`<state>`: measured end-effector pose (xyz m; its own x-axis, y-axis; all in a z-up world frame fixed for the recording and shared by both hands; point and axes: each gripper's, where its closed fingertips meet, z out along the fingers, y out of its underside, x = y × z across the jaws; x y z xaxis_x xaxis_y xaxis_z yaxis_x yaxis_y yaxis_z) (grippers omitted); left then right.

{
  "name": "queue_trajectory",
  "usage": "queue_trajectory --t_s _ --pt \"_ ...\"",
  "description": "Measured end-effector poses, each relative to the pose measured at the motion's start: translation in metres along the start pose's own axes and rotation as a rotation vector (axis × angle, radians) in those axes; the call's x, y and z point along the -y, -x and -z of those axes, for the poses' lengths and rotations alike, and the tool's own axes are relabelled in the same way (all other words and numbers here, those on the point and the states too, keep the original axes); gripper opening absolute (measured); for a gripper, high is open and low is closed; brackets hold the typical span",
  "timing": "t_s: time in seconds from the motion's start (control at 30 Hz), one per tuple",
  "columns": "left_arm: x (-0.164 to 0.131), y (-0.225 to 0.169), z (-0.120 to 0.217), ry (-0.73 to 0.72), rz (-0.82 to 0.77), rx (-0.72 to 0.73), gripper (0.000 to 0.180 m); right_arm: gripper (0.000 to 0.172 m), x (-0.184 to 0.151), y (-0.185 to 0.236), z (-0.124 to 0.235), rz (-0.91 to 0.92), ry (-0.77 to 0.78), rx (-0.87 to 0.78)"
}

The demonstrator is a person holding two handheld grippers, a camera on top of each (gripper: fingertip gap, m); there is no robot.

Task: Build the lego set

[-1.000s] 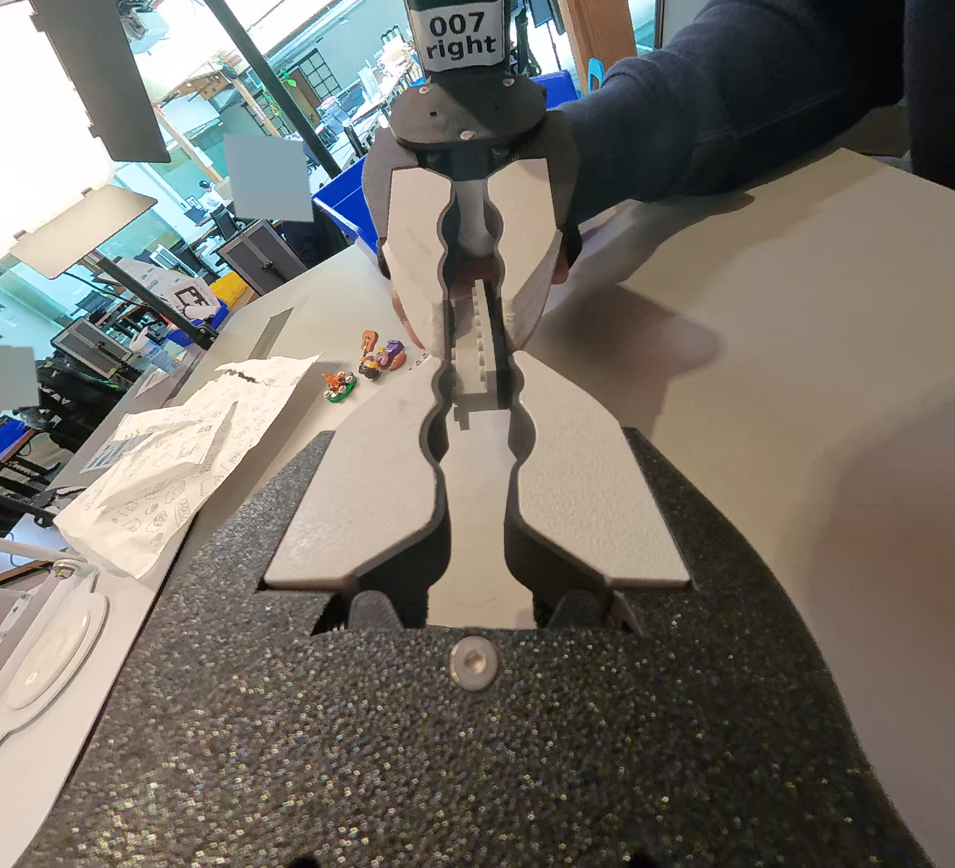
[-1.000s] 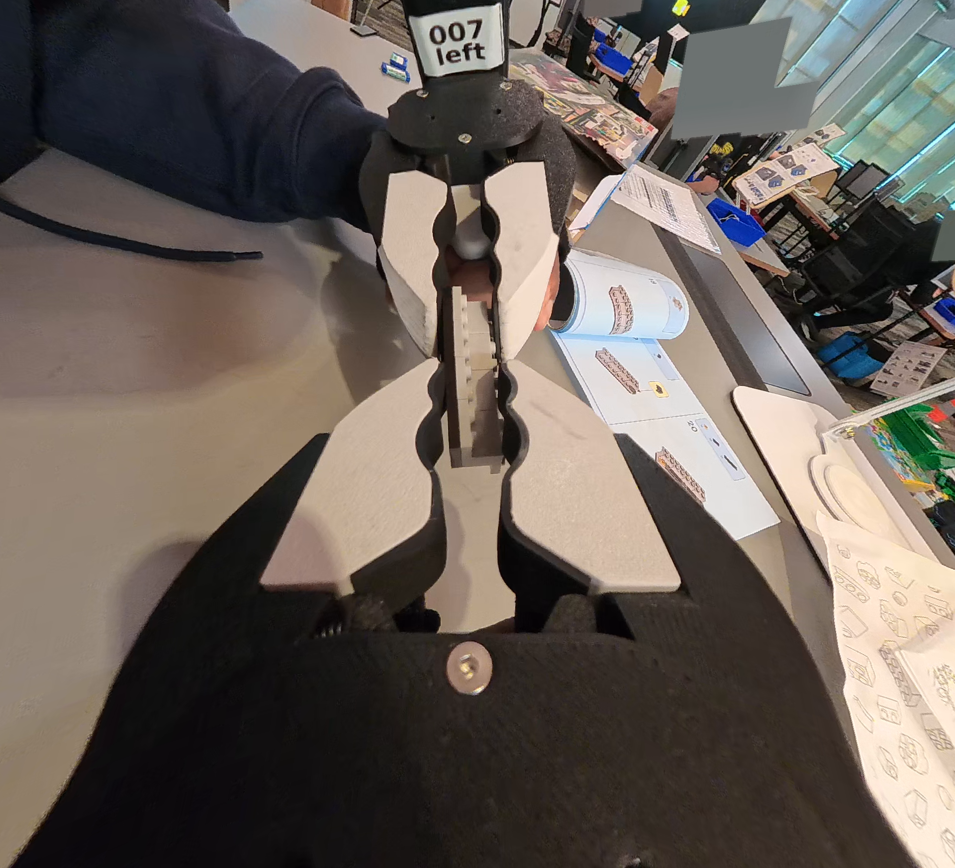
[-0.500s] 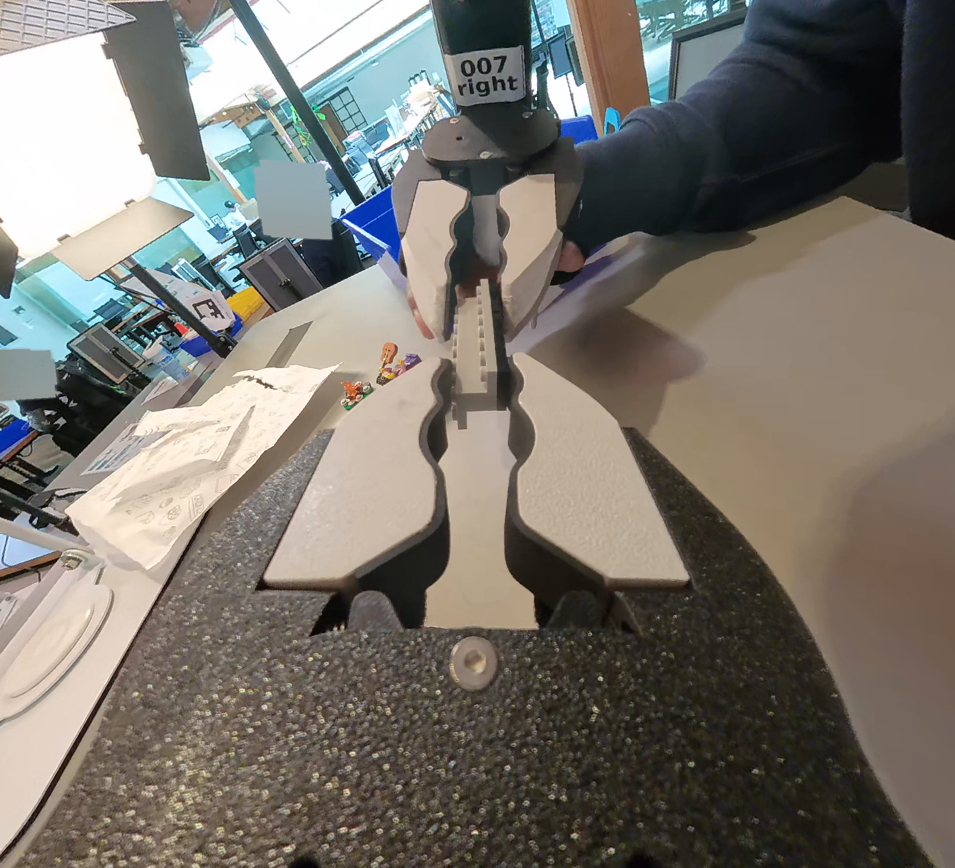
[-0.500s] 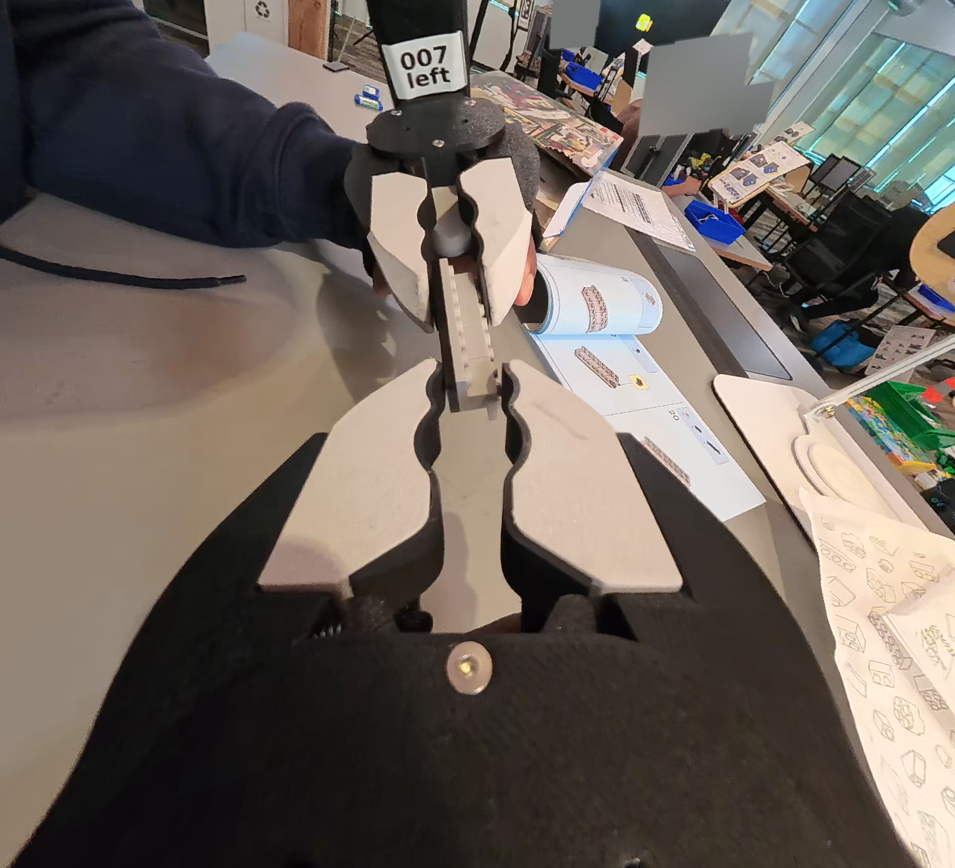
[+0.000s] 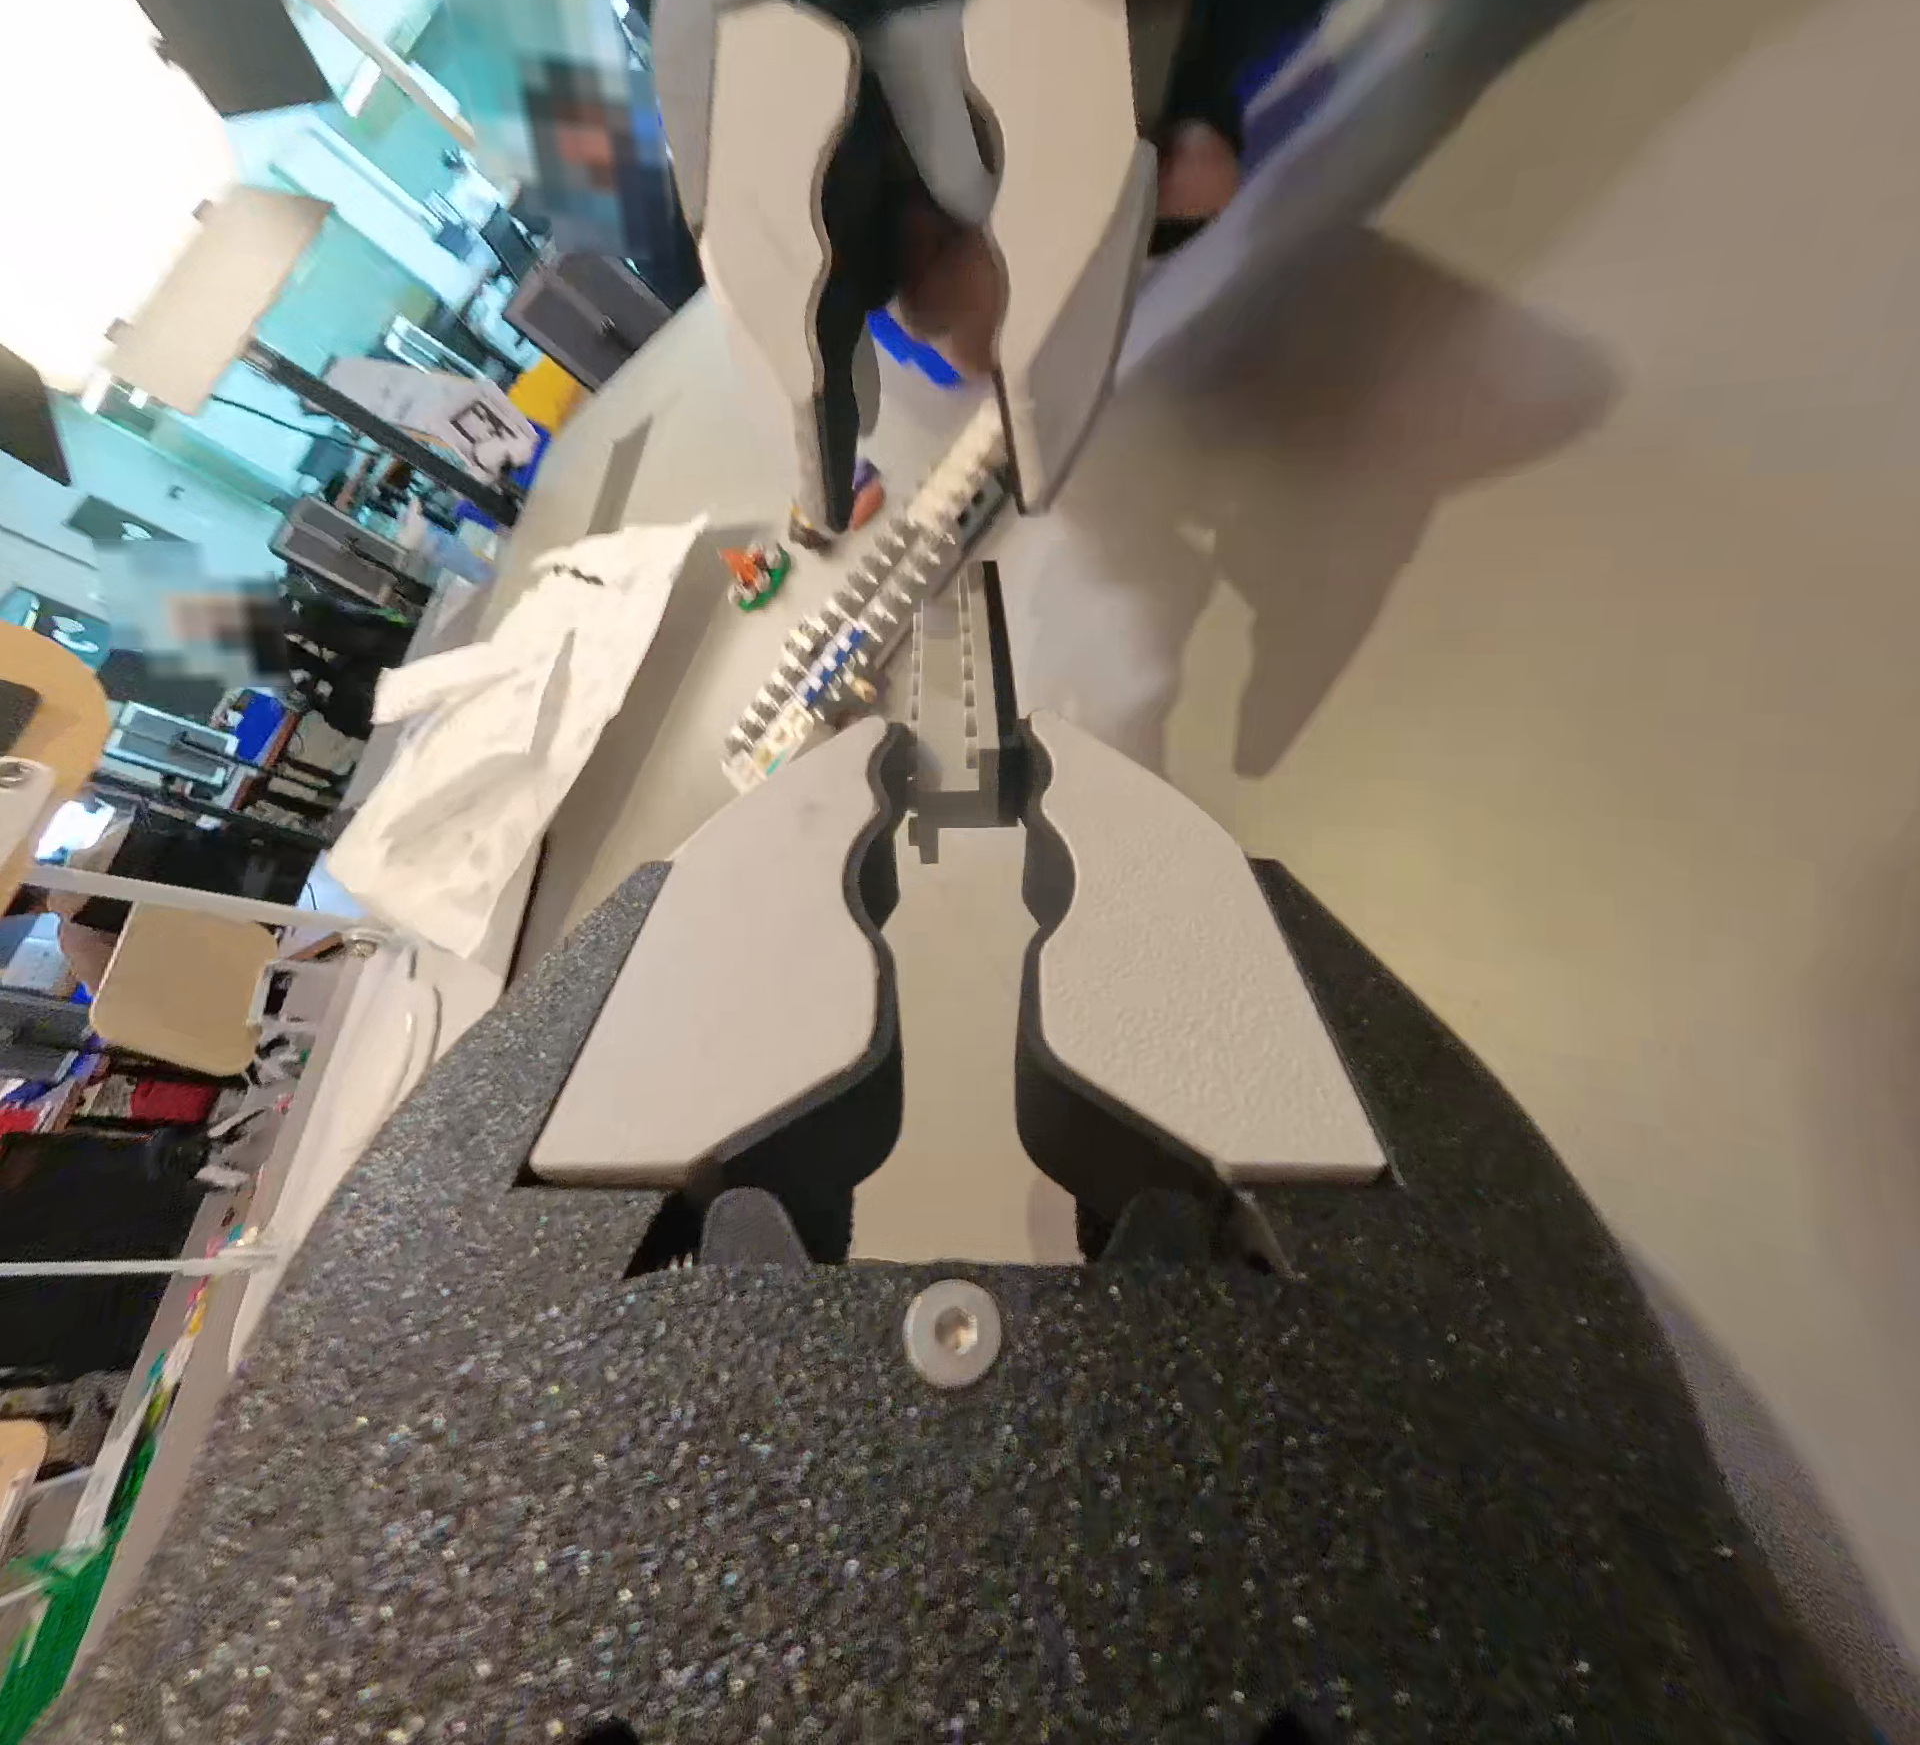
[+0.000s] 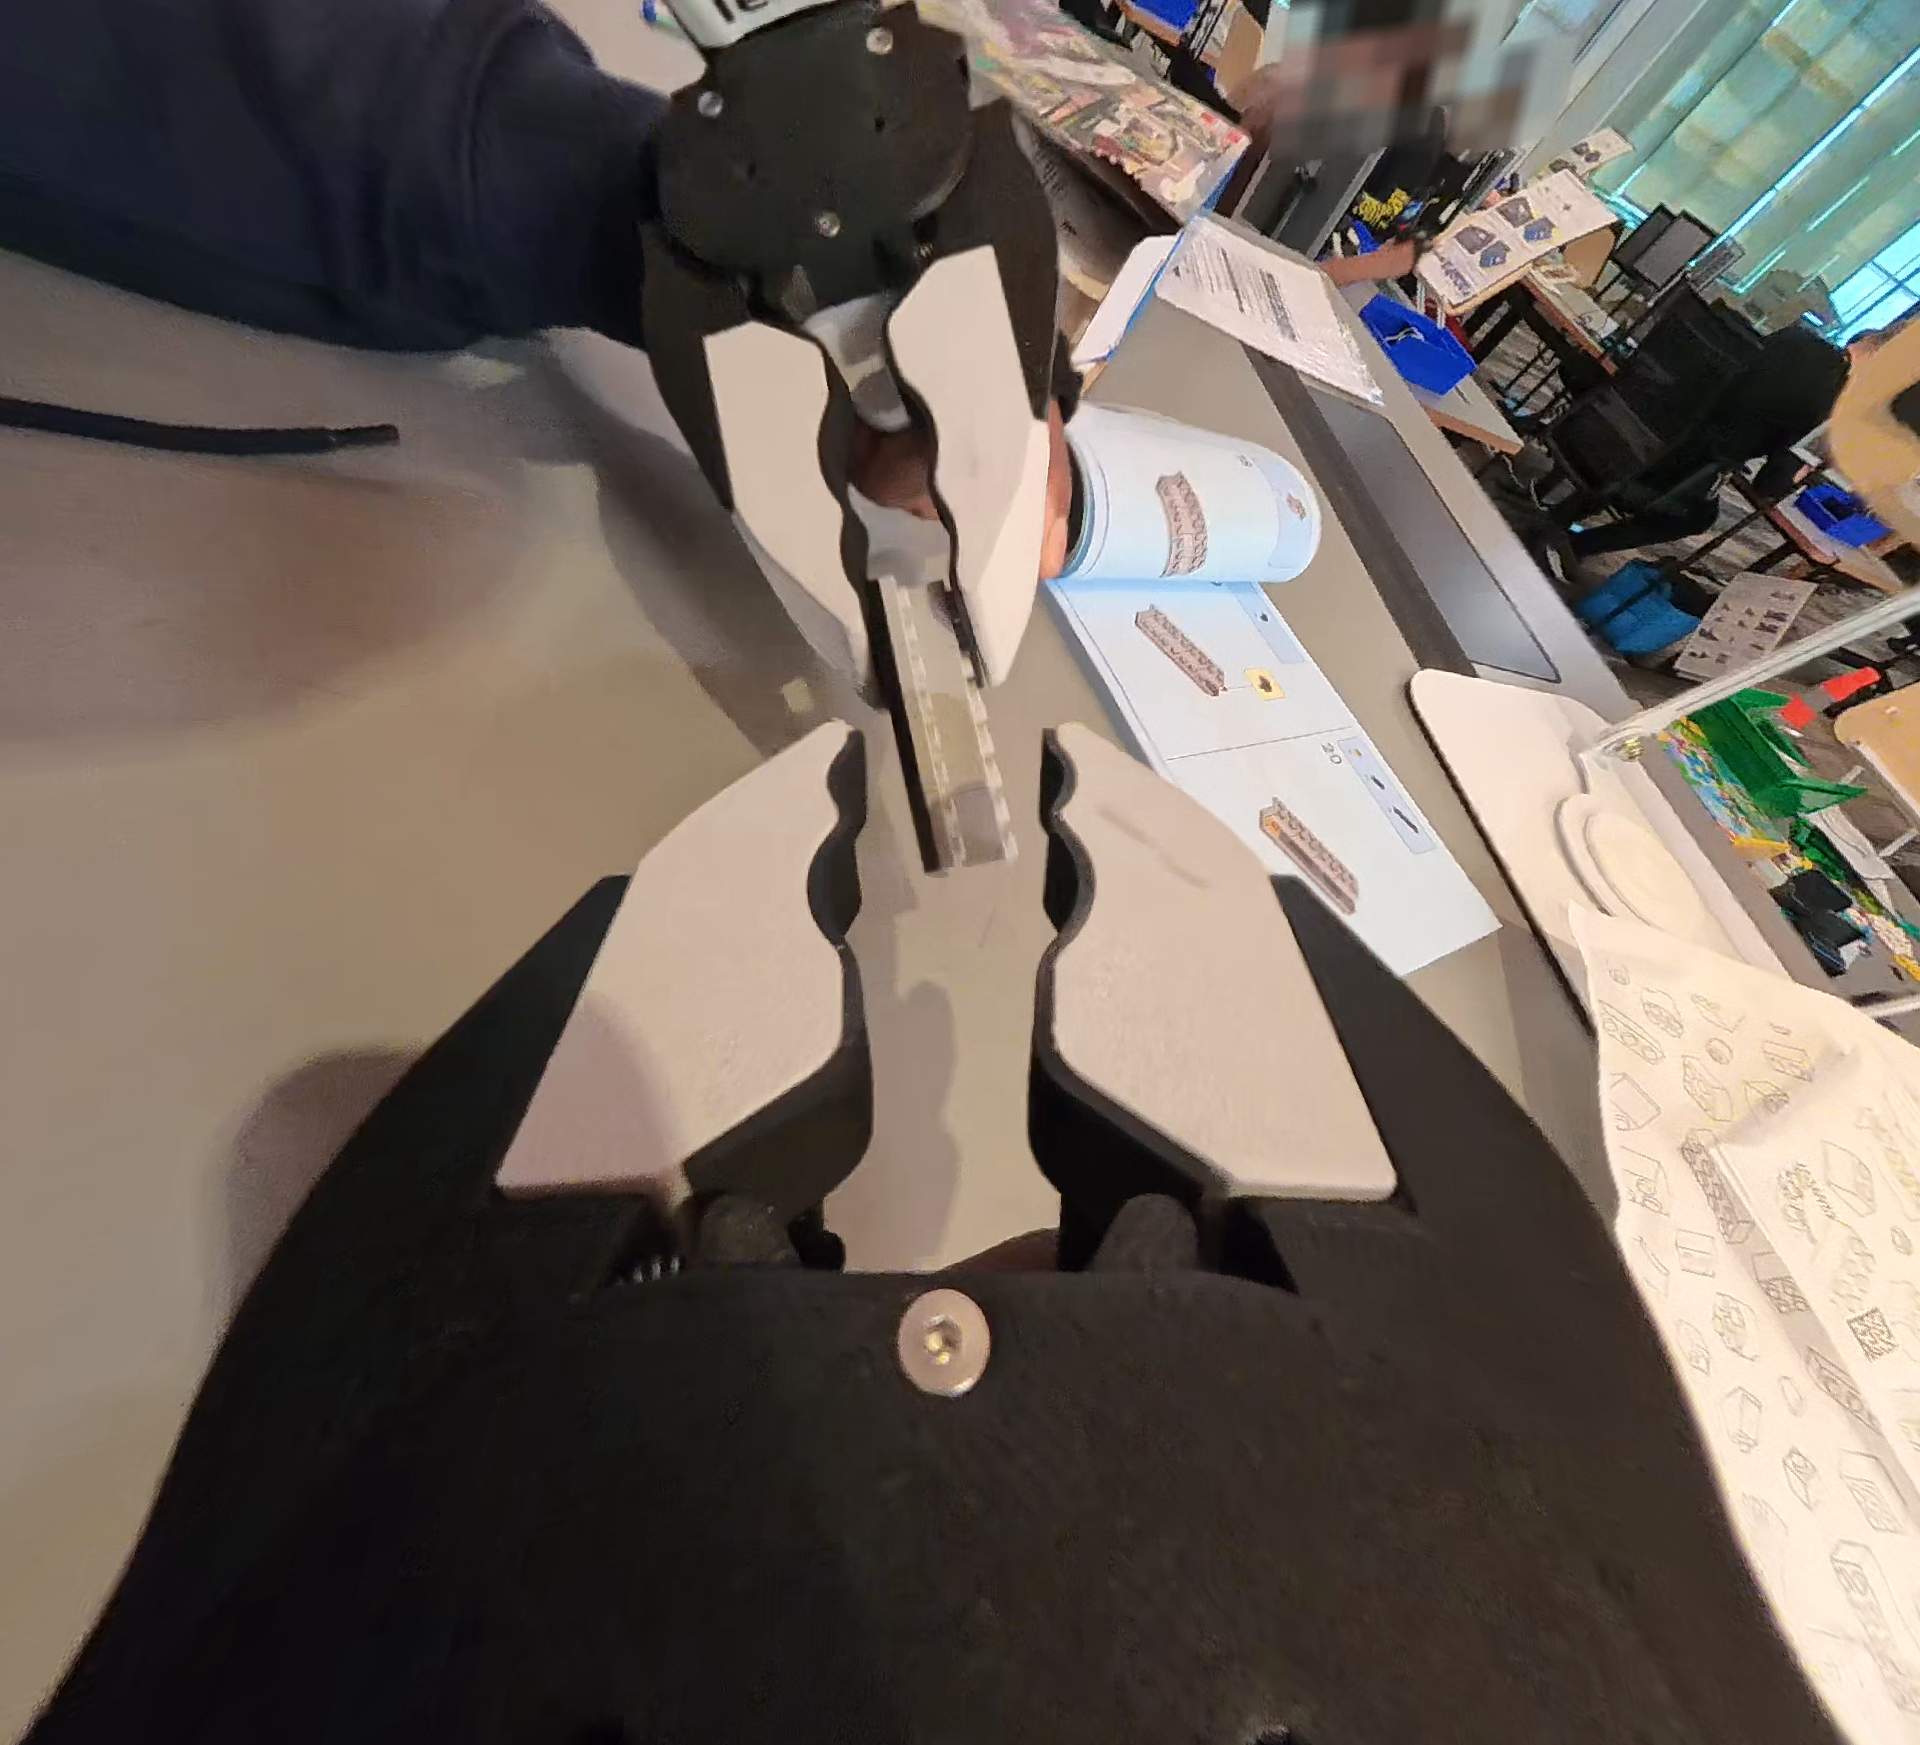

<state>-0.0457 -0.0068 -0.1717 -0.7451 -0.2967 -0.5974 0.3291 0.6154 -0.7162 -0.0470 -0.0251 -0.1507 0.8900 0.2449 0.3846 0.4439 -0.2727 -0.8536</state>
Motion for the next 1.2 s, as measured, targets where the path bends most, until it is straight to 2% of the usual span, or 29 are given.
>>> queue_trajectory --t_s 0.1,0.3,0.43,0.6,0.77,0.93,1.2 --pt "-0.013 -0.005 -0.004 0.082 -0.022 -0.024 0.019 0.021 -0.016 0.008 -0.010 -0.003 0.095 0.030" --pt "-0.032 -0.018 -0.009 0.207 -0.033 -0.087 0.020 0.020 -0.043 0.022 -0.024 -0.044 0.259 0.092" --pt "-0.035 -0.024 -0.007 0.226 -0.003 -0.129 0.032 0.019 -0.057 0.026 -0.028 -0.023 0.349 0.096" --pt "-0.029 -0.023 0.000 0.193 0.086 -0.157 0.048 0.018 -0.058 0.030 -0.029 -0.031 0.358 0.116" --pt "-0.010 -0.007 0.006 0.047 0.226 -0.115 0.048 0.018 -0.053 0.021 -0.027 -0.061 0.325 0.076" --pt "-0.004 0.010 0.005 -0.029 0.288 -0.028 0.046 0.019 -0.062 0.002 -0.027 -0.094 0.345 -0.031" --pt "-0.009 0.008 -0.001 -0.002 0.287 -0.025 0.042 0.019 -0.069 -0.001 -0.029 -0.099 0.379 -0.055"
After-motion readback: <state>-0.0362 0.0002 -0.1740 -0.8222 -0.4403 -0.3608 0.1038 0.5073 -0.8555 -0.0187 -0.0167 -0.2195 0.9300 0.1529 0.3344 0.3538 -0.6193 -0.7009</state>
